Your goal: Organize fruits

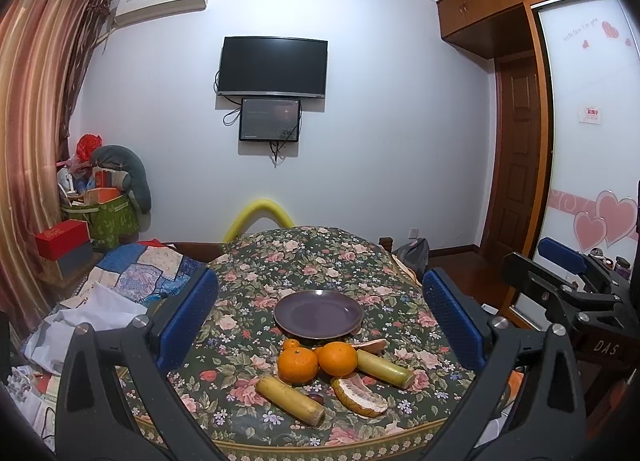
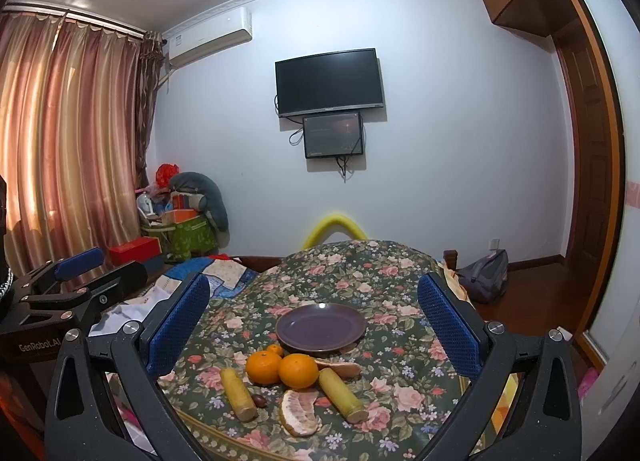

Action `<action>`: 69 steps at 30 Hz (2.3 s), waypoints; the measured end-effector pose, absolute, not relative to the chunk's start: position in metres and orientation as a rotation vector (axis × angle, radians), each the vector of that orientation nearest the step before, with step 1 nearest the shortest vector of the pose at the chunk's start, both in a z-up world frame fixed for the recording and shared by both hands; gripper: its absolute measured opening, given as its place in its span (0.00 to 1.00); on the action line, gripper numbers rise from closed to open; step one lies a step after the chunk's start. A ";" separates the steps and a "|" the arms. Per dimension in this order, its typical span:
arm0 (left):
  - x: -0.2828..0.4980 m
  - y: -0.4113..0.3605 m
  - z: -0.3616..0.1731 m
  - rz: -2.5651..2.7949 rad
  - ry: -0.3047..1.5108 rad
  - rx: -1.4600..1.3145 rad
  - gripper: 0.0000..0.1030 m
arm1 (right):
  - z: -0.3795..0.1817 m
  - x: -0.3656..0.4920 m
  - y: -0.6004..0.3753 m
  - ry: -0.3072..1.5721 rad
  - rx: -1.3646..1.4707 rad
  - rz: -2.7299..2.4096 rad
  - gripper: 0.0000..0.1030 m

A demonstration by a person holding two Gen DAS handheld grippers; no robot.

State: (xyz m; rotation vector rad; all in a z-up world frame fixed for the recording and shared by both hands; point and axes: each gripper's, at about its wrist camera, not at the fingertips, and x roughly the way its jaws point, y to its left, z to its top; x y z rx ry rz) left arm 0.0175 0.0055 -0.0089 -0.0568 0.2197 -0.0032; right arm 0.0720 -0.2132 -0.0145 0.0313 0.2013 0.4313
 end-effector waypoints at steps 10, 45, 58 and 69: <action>0.017 0.005 -0.009 -0.003 0.215 -0.060 1.00 | -0.014 0.072 -0.213 0.201 0.030 0.431 1.00; 0.115 0.034 -0.106 0.051 0.605 -0.099 0.78 | -0.092 0.148 -0.208 0.500 -0.139 0.414 0.86; 0.158 0.033 -0.182 0.040 0.830 -0.106 0.78 | -0.162 0.190 -0.204 0.721 -0.138 0.458 0.80; 0.175 0.030 -0.224 0.043 0.940 -0.099 0.86 | -0.211 0.220 -0.199 0.891 -0.082 0.502 0.65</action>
